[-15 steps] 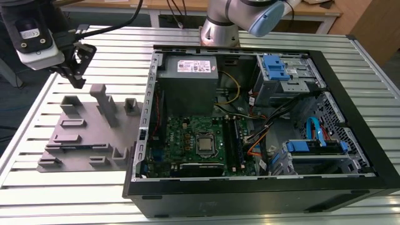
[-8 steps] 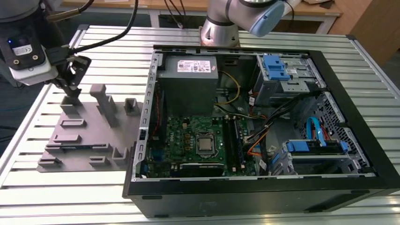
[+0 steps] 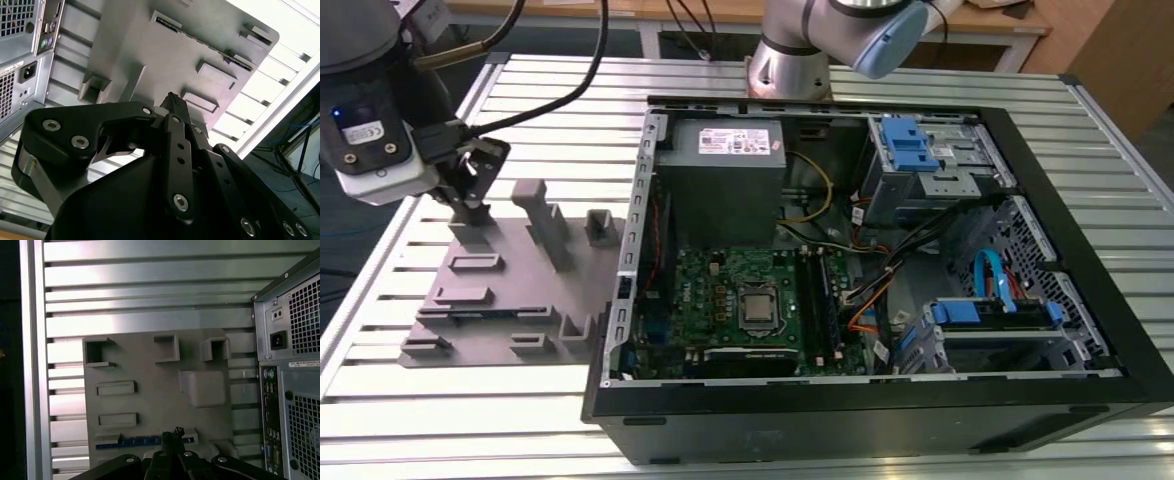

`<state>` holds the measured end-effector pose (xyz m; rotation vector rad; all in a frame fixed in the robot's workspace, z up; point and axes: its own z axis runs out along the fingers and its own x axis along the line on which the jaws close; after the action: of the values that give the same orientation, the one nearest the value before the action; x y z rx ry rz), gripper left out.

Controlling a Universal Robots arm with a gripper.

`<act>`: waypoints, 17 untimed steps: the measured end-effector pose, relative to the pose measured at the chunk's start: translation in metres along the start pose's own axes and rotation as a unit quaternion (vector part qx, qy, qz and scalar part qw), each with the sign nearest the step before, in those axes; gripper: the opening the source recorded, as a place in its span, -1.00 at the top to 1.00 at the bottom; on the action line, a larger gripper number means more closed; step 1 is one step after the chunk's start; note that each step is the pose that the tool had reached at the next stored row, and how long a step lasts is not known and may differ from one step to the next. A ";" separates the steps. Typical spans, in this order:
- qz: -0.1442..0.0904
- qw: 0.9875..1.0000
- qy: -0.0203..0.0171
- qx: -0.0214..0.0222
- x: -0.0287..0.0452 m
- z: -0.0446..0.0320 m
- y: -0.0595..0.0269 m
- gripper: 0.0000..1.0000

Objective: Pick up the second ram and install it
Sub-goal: 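Reach for the second ram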

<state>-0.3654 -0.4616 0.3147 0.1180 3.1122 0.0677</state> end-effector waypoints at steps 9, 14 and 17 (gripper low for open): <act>0.000 1.000 0.000 0.000 0.0031 0.0118 -0.0069 0.85; 0.000 1.000 0.000 0.000 0.0041 0.0175 -0.0096 0.85; 0.000 1.000 0.000 0.000 0.0043 0.0216 -0.0109 0.85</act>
<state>-0.3699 -0.4712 0.2925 0.1180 3.1122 0.0676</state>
